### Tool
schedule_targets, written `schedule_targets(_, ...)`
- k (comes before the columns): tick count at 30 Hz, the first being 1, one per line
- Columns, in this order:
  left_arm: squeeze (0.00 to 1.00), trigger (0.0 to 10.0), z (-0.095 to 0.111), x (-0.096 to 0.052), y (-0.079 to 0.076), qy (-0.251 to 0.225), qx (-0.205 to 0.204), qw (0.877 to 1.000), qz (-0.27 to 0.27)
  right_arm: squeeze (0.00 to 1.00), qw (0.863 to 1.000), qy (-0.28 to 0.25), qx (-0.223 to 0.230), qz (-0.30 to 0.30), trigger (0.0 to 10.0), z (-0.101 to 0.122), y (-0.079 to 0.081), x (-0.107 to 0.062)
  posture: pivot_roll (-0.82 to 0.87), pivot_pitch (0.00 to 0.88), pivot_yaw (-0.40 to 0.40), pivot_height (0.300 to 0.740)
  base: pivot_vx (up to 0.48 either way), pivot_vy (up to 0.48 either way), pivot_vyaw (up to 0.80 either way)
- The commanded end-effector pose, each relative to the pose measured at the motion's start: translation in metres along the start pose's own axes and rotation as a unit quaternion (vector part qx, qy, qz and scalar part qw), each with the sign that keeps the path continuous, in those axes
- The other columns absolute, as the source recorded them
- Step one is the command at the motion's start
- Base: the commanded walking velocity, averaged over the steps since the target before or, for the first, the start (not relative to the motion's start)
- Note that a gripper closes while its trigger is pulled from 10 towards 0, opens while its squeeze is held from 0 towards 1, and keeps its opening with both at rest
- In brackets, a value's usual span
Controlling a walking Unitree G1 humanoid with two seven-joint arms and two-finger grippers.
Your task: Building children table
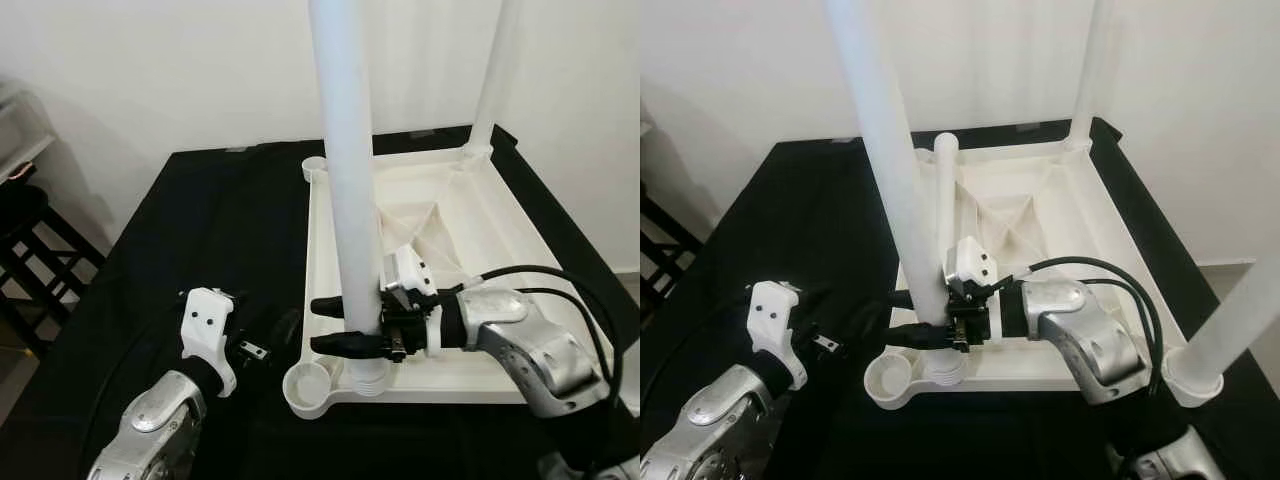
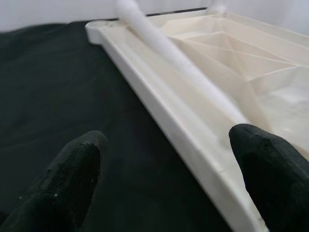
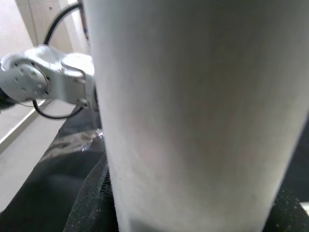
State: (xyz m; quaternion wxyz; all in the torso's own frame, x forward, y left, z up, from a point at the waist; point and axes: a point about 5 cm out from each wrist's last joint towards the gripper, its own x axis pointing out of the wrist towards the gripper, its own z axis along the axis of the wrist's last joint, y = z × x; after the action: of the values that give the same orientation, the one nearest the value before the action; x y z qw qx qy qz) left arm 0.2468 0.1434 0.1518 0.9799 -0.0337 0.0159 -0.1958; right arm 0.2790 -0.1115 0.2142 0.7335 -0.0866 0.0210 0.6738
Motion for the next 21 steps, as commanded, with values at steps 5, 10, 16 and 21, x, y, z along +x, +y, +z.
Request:
schedule_targets(5,0.00,10.0,0.003,-0.005,0.006,-0.010,0.006,0.999,0.030,0.00,0.997,-0.019,0.018,0.069,10.0,0.009,0.007,0.006,-0.04,0.150,0.041,0.740,0.000,0.096,0.00)
schedule_targets(10,0.00,10.0,0.004,-0.007,0.013,-0.009,0.025,0.998,0.053,0.00,0.997,-0.015,0.018,0.074,10.0,0.006,0.007,0.006,-0.05,0.158,0.039,0.740,0.000,0.000,0.00)
schedule_targets(16,0.00,10.0,0.004,-0.009,0.027,-0.002,0.056,0.994,0.092,0.00,0.996,-0.010,0.027,0.087,10.0,0.002,0.013,0.010,-0.05,0.163,0.036,0.740,0.000,0.000,0.00)
schedule_targets(21,0.00,10.0,0.003,-0.012,0.036,0.003,0.072,0.990,0.121,0.00,0.992,-0.004,0.040,0.119,10.0,-0.004,0.027,0.014,-0.05,0.174,0.030,0.740,0.000,0.000,0.00)
